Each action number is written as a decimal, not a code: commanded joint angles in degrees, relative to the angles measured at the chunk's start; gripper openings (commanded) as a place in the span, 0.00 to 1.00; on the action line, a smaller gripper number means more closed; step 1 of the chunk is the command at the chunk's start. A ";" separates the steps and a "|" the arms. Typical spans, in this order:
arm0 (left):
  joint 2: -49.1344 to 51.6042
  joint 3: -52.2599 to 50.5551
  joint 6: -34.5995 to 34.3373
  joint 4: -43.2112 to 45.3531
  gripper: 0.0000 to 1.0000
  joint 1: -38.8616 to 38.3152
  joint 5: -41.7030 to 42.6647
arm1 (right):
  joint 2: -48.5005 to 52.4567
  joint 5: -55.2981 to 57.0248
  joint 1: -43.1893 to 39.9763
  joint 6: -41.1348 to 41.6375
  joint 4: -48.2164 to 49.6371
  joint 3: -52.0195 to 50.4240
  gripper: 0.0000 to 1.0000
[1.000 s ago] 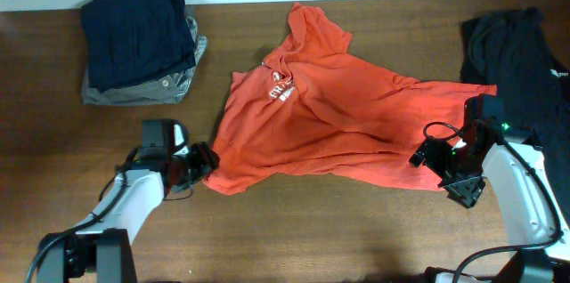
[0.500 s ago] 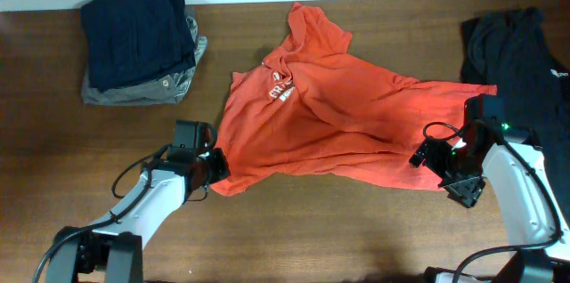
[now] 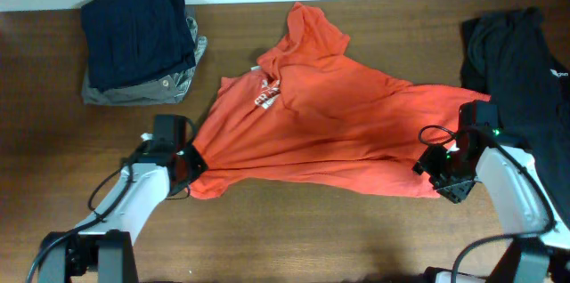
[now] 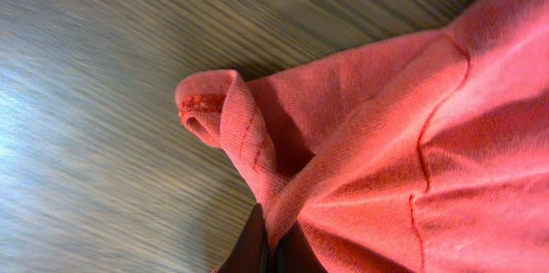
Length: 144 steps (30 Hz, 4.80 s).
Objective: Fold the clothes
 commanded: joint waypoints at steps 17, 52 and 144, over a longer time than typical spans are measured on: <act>0.63 1.29 -0.55 -2.40 0.00 4.09 -1.68 | 10.23 -3.32 3.41 0.61 10.03 -0.44 0.72; -0.57 5.88 2.29 -7.23 0.00 4.09 -1.68 | 11.13 7.85 3.15 0.22 -2.49 15.52 0.04; -9.46 9.42 4.70 -12.26 0.00 4.09 -3.21 | 9.92 1.14 10.32 1.73 3.65 0.98 0.04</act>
